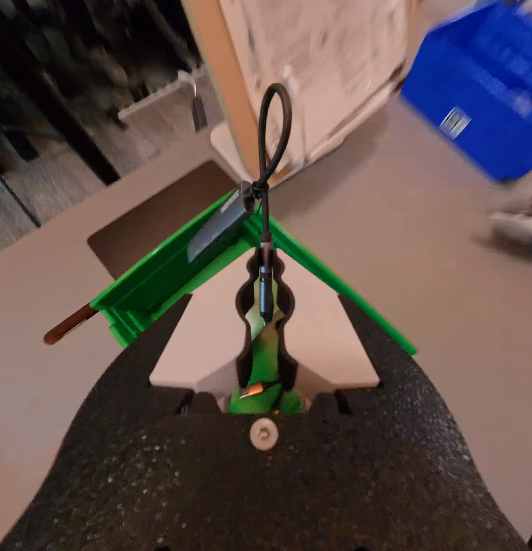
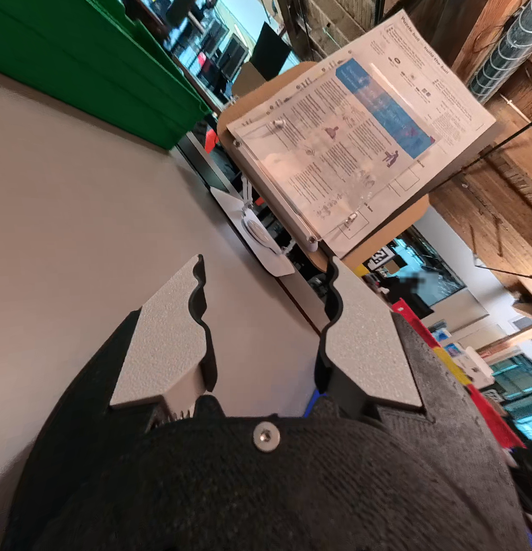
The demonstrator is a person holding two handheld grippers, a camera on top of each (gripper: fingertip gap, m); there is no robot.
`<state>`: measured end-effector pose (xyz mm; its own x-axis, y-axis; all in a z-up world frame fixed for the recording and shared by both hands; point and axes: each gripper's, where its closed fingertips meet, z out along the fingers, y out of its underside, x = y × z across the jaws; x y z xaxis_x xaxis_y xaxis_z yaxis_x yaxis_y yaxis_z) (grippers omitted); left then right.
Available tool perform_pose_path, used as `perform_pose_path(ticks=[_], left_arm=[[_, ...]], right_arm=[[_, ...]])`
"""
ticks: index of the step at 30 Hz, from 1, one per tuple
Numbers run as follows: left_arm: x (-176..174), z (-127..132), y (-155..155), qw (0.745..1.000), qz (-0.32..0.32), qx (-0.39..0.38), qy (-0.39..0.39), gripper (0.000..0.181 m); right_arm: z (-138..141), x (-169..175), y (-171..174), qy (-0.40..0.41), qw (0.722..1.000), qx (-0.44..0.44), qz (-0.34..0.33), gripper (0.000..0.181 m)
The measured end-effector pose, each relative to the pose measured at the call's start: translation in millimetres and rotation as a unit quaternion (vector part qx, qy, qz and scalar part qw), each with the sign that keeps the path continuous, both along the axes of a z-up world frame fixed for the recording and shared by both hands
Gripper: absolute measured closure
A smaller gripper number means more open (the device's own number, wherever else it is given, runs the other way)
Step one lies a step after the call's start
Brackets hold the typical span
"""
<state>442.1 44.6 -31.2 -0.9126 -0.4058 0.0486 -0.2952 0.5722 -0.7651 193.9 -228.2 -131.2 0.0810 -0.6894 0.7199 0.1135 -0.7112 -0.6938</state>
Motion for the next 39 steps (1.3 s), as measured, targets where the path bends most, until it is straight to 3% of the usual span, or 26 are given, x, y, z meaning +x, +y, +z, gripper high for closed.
perform_pose_path(ticks=[5,9,14,17,19,22,23,26,27,30,32,34,36,39], left_arm=[[-68,69,-11,0.984,-0.059,-0.168,0.005,0.176],[-148,95,-32,0.938,-0.177,-0.291,0.059,0.176],[-230,64,-82,0.863,-0.283,-0.377,0.18,0.176],[-258,35,-116,0.822,-0.306,-0.417,0.24,0.176],[-265,15,-136,0.803,-0.294,-0.434,0.283,0.176],[-273,-4,-153,0.769,-0.282,-0.462,0.34,0.176],[-272,-10,-156,0.765,-0.273,-0.466,0.351,0.176],[-271,-21,-158,0.765,-0.263,-0.457,0.37,0.176],[-275,-20,-159,0.762,-0.269,-0.455,0.373,0.176],[-278,-16,-162,0.749,-0.261,-0.472,0.385,0.176],[-277,-17,-166,0.755,-0.247,-0.477,0.376,0.176],[-277,-15,-170,0.777,-0.234,-0.48,0.333,0.176],[-273,-11,-176,0.813,-0.211,-0.48,0.252,0.171],[-272,-10,-180,0.872,-0.184,-0.446,0.081,0.128]], right_arm=[[1,-5,28,0.015,0.996,0.06,0.068,0.097],[8,-16,69,0.031,0.976,0.133,0.17,0.097],[51,-2,89,-0.02,0.94,0.254,0.226,0.097],[60,13,93,-0.041,0.937,0.268,0.221,0.099],[59,18,86,-0.064,0.951,0.241,0.182,0.115],[45,14,80,-0.068,0.966,0.194,0.154,0.159],[39,12,77,-0.066,0.971,0.178,0.143,0.16],[24,13,72,-0.032,0.975,0.174,0.134,0.16],[28,16,66,-0.049,0.976,0.18,0.115,0.15],[25,19,74,-0.022,0.977,0.166,0.13,0.161],[24,22,75,-0.012,0.977,0.174,0.126,0.16],[24,20,82,0.017,0.959,0.234,0.16,0.161],[26,18,90,0.059,0.906,0.361,0.213,0.16],[40,12,91,0.093,0.764,0.568,0.291,0.16]])
